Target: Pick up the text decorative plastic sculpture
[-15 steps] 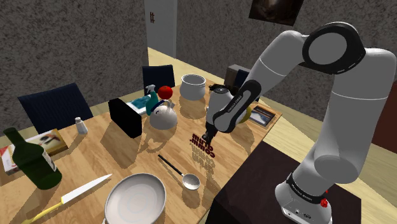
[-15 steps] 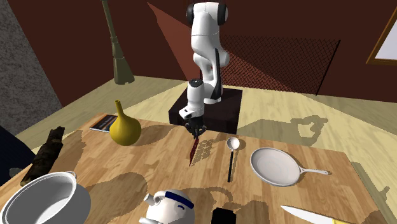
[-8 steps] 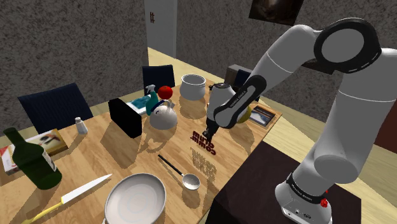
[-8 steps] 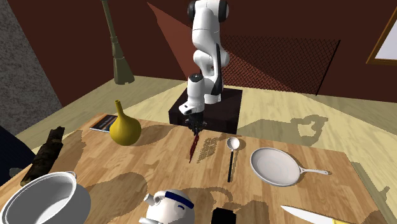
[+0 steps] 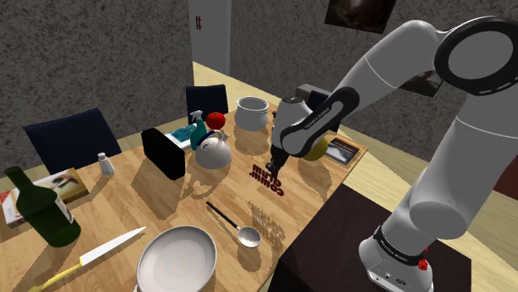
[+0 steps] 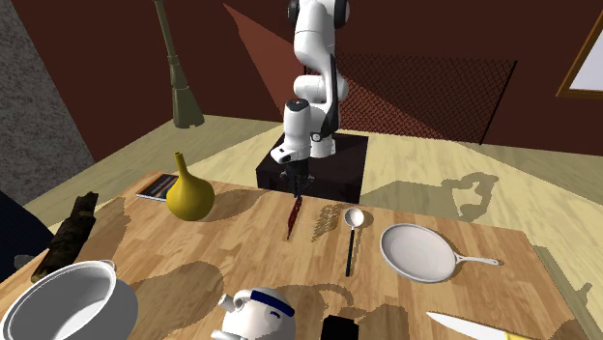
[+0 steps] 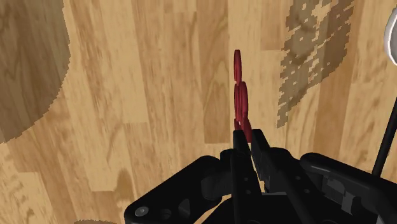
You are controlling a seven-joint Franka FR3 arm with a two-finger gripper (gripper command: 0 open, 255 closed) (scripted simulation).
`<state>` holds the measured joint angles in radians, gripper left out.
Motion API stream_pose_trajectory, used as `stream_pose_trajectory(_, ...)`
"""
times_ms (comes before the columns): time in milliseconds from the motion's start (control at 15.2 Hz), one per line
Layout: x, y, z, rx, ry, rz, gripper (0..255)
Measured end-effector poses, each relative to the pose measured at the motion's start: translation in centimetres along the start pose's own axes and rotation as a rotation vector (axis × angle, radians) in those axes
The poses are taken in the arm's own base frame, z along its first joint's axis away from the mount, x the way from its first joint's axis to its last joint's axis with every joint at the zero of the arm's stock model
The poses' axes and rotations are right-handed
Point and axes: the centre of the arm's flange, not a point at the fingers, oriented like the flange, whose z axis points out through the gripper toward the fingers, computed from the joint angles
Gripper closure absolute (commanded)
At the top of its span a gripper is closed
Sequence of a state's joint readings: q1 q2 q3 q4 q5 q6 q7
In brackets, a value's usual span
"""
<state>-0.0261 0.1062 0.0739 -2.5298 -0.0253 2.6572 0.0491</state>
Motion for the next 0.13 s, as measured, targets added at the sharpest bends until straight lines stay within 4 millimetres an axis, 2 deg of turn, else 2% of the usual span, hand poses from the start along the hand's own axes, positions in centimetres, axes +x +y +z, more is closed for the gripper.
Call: stream_pose_trajectory(132, 0.05, 0.08, -0.83, 0.000, 0.000, 0.000, 255)
